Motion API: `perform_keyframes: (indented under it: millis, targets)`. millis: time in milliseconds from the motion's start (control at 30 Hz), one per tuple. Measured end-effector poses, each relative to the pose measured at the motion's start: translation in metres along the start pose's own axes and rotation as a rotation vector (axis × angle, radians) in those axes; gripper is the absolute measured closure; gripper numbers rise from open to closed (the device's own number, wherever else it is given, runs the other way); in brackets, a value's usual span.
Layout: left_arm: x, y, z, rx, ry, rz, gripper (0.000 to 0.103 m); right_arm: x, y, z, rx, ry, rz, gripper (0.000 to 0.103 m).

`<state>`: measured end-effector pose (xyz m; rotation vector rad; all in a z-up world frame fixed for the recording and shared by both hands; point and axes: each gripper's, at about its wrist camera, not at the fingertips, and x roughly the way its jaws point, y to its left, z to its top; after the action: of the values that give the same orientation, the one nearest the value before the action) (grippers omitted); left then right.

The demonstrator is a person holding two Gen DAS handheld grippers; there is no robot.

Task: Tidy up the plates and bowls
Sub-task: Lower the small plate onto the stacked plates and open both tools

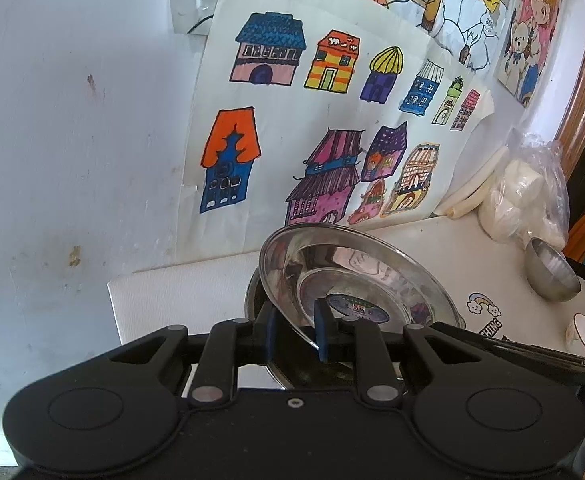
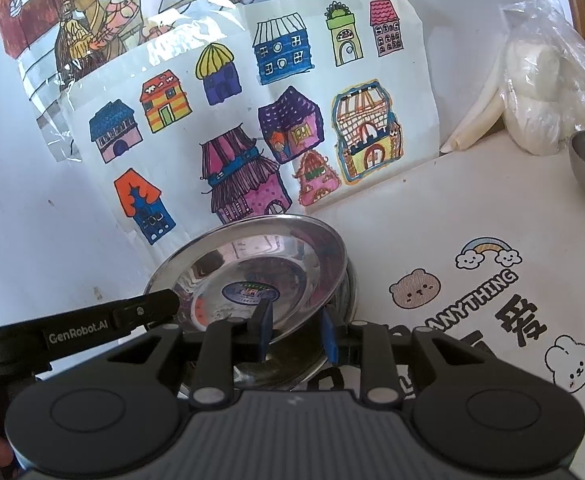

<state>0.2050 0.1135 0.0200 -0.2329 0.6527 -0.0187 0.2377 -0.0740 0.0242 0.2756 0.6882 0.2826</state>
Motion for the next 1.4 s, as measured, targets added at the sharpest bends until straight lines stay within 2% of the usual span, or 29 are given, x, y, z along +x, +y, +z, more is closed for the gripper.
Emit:
perform_keyframes:
  millis: [933, 1067, 1300, 1400]
  targets:
    - [0.003, -0.005, 0.000, 0.067, 0.016, 0.019, 0.078, 0.006, 0.004, -0.004, -0.055, 0.020, -0.016, 0.070]
    - [0.006, -0.010, -0.003, 0.125, 0.026, 0.063, 0.080, 0.000, 0.008, -0.004, -0.100, -0.017, -0.047, 0.066]
    - [0.007, -0.005, -0.002, 0.100, 0.039, 0.056, 0.080, -0.004, 0.009, 0.000, -0.109, -0.036, -0.039, 0.066]
    - [0.005, -0.008, -0.003, 0.104, 0.038, 0.057, 0.077, -0.004, 0.009, -0.002, -0.108, -0.033, -0.040, 0.065]
